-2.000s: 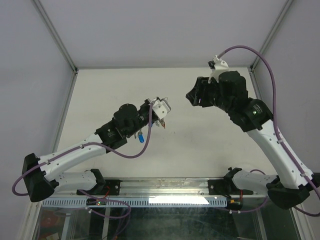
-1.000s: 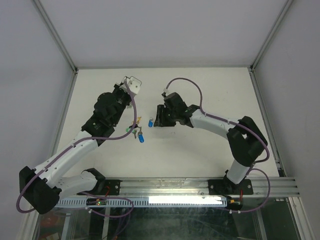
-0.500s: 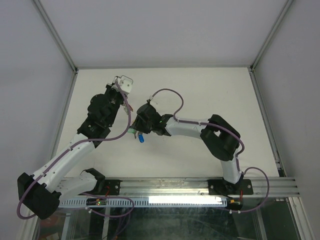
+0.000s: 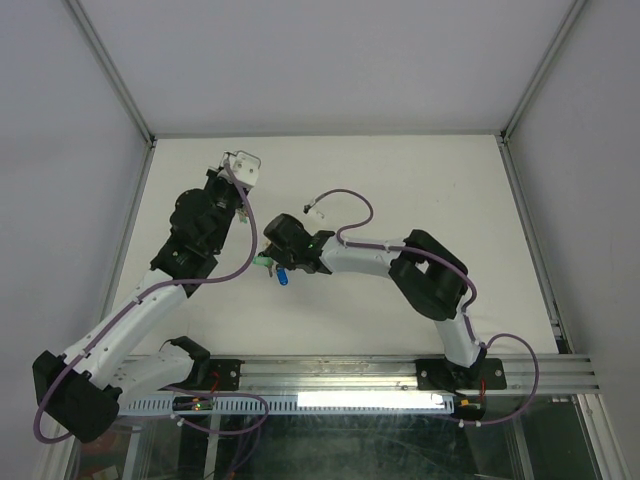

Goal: Put the keys on the keyring

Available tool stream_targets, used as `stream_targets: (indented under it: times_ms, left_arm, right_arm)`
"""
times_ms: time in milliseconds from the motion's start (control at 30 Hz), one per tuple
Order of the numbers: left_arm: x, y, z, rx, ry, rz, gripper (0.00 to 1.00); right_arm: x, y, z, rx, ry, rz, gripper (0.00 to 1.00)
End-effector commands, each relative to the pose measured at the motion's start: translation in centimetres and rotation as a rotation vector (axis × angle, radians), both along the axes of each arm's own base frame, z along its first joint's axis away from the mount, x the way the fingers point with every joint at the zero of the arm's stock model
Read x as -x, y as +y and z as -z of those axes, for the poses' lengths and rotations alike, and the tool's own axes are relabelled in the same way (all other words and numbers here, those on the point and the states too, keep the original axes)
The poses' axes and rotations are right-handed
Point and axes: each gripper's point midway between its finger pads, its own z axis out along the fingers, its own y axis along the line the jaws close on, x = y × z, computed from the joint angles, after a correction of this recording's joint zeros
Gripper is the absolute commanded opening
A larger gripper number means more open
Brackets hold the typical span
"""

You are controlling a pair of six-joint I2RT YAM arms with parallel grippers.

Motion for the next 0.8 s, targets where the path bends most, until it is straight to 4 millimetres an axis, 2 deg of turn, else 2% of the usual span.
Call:
stream_targets:
  times_ms: [0,233,433,767]
  left_arm:
    - [0.7,0.5,-3.7,0.062,-0.108,0.02,0.0]
    - [0.6,0.0,-3.4,0.066,-0.092,0.05,0.0]
    - [0.5,-0.4,-2.9,0.049,-0.084,0.069,0.0]
    - [0.0,-0.2,-1.9,0.011,-0.077,0.047,0.0]
  right_arm:
    - [-1.3,0.3,-2.0,-0.021,-0.06,0.081,0.38]
    - [-0.8,-0.9,-4.9,0.003,-0.143,0.102,0.38]
    - [-0.8,-2.7,-5.2,0.027,-0.157,0.129,0.4]
    - [-1.3,-2.9,-4.9,-0.005,-0.114,0.143,0.42]
